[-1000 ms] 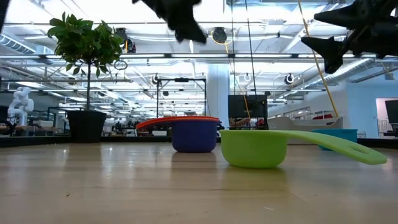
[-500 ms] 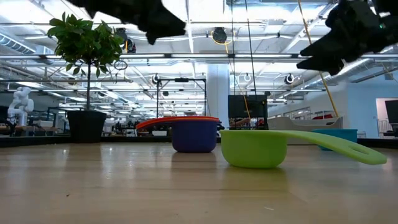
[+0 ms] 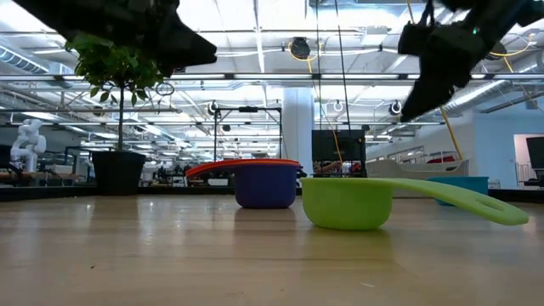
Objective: Nest measuring cups in basket
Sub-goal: Stack the light blue measuring cup on top of the red measuring cup
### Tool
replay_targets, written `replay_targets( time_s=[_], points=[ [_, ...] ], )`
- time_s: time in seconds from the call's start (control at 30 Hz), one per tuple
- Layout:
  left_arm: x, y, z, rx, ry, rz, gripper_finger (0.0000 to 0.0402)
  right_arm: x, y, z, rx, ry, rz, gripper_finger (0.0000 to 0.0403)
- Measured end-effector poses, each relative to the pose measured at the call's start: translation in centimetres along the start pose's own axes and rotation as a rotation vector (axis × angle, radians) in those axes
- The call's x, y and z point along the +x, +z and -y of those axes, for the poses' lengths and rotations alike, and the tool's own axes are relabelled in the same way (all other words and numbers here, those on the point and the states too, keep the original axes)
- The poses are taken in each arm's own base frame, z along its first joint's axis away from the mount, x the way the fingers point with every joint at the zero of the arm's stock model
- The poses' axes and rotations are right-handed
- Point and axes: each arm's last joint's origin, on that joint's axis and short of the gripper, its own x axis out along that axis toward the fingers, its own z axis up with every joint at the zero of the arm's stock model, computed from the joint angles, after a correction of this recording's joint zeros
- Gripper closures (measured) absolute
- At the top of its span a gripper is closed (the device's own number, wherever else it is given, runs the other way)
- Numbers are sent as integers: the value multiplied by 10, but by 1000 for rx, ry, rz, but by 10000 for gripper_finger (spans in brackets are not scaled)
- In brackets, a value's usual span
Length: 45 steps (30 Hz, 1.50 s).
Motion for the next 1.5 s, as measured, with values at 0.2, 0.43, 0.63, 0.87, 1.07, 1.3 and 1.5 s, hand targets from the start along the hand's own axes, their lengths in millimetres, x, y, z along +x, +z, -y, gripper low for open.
replay_targets(
  time_s=[0.2,0.43,0.63,0.87,1.07,1.3,1.5],
  points=[
    [-2,-23,7,13,4,-23,270,18,-5,1,89,-24,-135,152],
    [-5,-41,7,26,-2,11,270,24,-8,9,195,-51,-217,152],
    [-8,-54,6,50,-3,30,270,27,-23,18,254,-153,-400,152],
    [-8,-55,5,91,-3,53,270,30,-22,16,315,-139,-397,152],
    [-8,-54,5,87,-2,57,270,33,-30,17,322,-153,-417,152],
    [-8,-54,5,56,-3,57,270,44,-48,21,342,-155,-406,152],
    [-8,-54,5,40,-4,58,270,50,-46,20,336,-110,-332,219]
  ],
)
